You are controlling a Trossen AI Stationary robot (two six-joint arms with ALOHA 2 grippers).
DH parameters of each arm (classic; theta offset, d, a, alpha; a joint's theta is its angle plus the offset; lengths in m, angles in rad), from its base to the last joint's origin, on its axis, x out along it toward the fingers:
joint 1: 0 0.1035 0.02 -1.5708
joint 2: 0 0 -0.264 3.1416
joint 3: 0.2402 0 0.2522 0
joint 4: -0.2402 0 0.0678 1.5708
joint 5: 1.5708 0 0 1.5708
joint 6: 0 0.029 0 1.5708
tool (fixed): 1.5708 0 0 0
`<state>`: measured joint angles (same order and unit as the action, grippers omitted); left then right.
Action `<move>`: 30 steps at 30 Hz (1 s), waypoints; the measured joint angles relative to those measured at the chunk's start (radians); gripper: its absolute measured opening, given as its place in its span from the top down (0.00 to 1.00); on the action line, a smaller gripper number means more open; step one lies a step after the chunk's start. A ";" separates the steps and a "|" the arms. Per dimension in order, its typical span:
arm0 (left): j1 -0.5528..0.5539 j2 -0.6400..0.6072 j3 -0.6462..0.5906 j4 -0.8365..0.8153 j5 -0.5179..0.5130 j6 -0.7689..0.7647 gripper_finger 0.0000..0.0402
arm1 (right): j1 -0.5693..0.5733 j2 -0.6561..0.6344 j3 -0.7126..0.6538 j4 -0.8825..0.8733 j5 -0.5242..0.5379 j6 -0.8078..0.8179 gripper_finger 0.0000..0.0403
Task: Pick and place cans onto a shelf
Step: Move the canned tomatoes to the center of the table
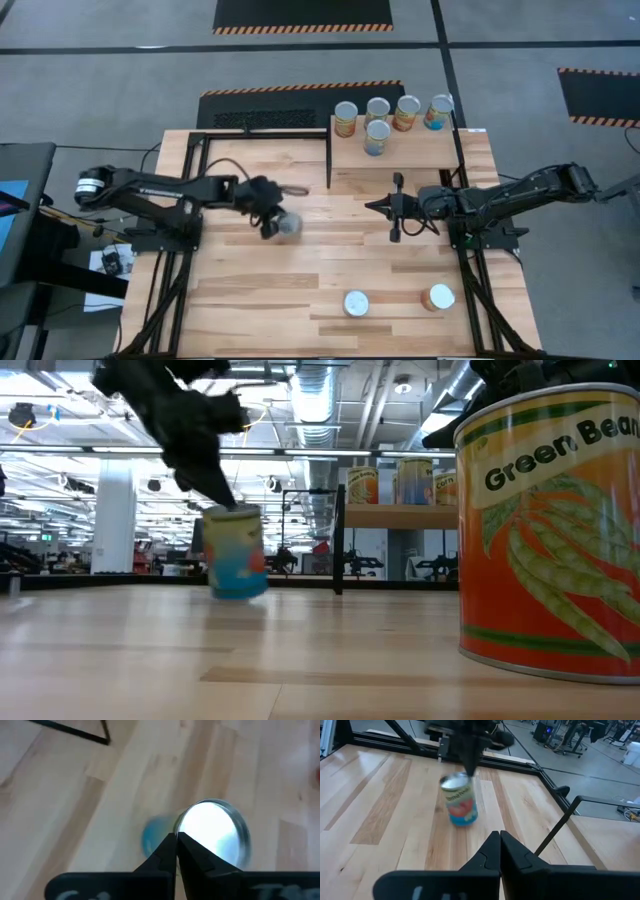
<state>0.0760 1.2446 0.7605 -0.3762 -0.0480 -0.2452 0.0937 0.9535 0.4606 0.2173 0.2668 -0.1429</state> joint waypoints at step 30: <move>0.165 0.505 0.403 0.179 0.344 0.154 0.93 | -0.004 0.000 0.000 -0.017 0.000 -0.007 0.97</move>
<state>0.2405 1.7496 1.1637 -0.1975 0.2955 -0.0912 0.0895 0.9531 0.4606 0.2005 0.2672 -0.1501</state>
